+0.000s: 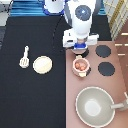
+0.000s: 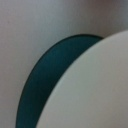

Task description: Take the lid off the pot, put the pot on the plate, and use the tool to push the pot to the front of the table.

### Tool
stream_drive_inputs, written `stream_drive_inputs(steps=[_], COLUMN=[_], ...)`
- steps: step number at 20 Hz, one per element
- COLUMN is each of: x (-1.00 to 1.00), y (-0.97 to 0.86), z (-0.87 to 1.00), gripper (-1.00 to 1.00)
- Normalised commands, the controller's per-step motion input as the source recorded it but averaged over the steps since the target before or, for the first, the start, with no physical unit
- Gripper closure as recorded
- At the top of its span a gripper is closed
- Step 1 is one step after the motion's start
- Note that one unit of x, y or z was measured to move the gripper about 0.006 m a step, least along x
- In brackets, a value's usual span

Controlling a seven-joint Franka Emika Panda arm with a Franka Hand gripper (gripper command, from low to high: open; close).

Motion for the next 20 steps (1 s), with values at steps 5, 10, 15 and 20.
stream_drive_inputs(steps=[5,10,15,20], x=[0.18,-0.03,-0.21,-0.04], y=[0.37,0.2,0.04,0.05], z=[-0.01,0.06,0.61,0.97], gripper=[1.0,-1.0,-1.0,-1.0])
